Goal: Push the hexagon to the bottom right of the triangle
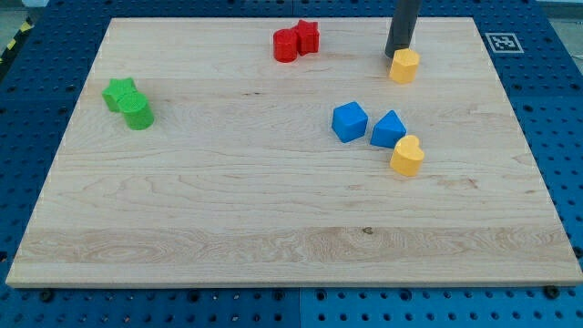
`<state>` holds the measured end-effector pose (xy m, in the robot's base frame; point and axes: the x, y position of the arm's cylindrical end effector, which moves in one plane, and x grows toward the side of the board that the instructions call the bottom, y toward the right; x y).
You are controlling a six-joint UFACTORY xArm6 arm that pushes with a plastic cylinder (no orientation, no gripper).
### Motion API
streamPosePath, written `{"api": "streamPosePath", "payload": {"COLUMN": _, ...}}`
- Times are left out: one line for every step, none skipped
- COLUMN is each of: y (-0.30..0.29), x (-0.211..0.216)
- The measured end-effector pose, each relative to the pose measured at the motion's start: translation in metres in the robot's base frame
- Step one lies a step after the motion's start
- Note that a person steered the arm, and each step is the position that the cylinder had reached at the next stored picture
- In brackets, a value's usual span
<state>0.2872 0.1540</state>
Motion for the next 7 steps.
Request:
{"api": "streamPosePath", "payload": {"y": 0.0, "x": 0.016}}
{"api": "streamPosePath", "payload": {"y": -0.014, "x": 0.016}}
{"api": "streamPosePath", "payload": {"y": -0.037, "x": 0.021}}
{"api": "streamPosePath", "payload": {"y": -0.036, "x": 0.048}}
{"api": "streamPosePath", "payload": {"y": -0.036, "x": 0.049}}
{"api": "streamPosePath", "payload": {"y": -0.039, "x": 0.022}}
{"api": "streamPosePath", "payload": {"y": -0.002, "x": 0.031}}
